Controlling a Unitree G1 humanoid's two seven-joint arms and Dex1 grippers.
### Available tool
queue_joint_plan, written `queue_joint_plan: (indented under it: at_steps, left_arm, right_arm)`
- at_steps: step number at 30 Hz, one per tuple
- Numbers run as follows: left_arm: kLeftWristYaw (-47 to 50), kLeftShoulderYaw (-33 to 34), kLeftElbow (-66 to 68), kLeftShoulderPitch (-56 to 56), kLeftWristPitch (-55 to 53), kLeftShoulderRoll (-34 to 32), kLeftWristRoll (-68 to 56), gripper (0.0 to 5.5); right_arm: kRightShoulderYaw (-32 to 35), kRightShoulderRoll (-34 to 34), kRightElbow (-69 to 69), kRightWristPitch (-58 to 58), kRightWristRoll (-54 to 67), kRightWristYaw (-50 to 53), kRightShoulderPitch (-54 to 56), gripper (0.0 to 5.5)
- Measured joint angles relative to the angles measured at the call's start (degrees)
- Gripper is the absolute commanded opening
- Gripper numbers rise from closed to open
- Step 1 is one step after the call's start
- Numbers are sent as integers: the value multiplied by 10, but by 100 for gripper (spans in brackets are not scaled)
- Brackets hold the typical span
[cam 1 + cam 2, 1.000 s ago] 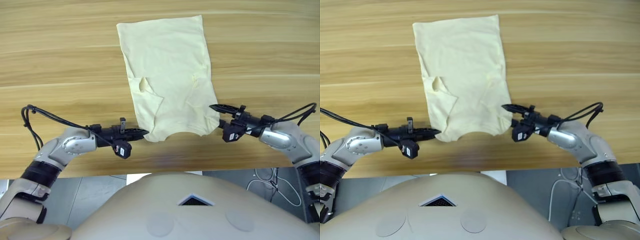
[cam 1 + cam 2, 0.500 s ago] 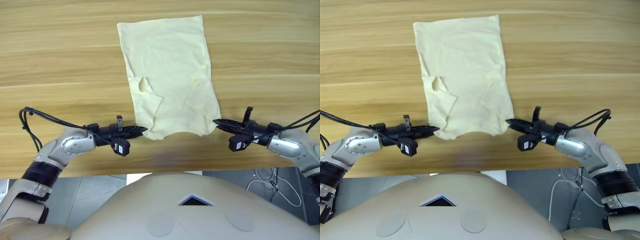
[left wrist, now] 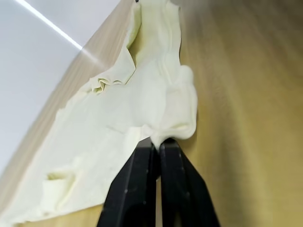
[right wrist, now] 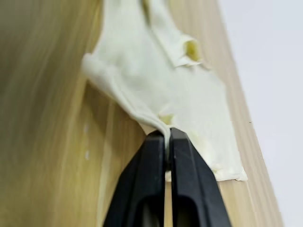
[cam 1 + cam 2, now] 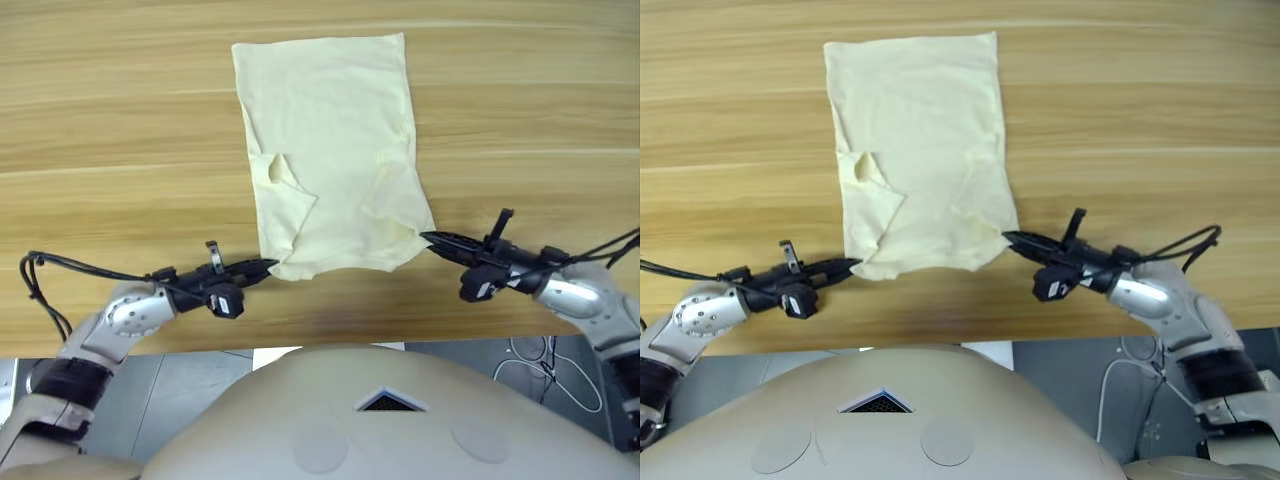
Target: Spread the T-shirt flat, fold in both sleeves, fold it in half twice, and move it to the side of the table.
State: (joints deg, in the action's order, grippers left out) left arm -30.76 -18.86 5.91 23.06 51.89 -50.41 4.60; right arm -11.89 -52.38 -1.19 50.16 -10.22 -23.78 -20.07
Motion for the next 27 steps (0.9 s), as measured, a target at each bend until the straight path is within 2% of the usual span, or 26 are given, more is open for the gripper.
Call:
queue_joint_plan:
  at_steps: [5,9,12,15,19,27]
  left_arm:
    - [-2,32,-44,73,0,-4,-97,0]
    - [-6,64,-105,88,3,-4,-184,0]
    - [-12,75,-105,63,-10,10,-181,0]
    - [1,86,-93,-46,-59,61,-148,0]
    - [43,96,-19,-187,-118,124,-56,0]
    - [143,65,240,-367,-104,199,134,0]
  right_arm:
    - [7,-12,-84,-17,115,-31,-72,3]
    - [23,-10,-113,-26,141,-44,-93,3]
    - [25,5,-120,-37,138,-50,-83,3]
    - [31,61,-112,-78,104,-34,10,3]
    - [34,145,-18,-144,22,15,165,3]
    - [12,250,253,-169,-115,145,374,3]
